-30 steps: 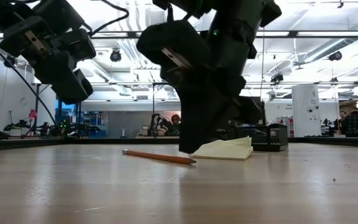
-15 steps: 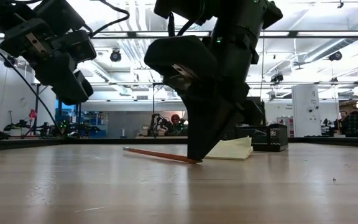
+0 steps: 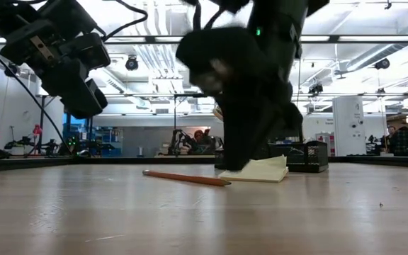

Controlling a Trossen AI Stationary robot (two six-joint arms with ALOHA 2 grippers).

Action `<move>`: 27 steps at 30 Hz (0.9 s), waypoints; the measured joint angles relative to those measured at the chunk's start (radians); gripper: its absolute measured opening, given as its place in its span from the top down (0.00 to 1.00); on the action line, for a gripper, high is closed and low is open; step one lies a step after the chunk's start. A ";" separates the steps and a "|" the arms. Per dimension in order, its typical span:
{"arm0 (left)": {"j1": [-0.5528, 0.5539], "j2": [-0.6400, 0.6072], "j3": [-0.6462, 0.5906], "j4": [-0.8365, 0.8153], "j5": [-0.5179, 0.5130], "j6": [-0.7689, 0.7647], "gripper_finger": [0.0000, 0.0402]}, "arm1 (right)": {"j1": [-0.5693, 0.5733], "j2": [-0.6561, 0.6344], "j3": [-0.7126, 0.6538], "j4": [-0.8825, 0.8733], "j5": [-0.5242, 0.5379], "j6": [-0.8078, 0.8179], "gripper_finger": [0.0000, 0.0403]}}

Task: Pick and place office supplies into organizer
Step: Put the yellow pencil into the black desk organizer

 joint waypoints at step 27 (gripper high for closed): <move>0.000 0.014 0.000 0.012 -0.010 0.004 0.97 | 0.000 0.040 0.001 0.020 0.009 0.004 0.98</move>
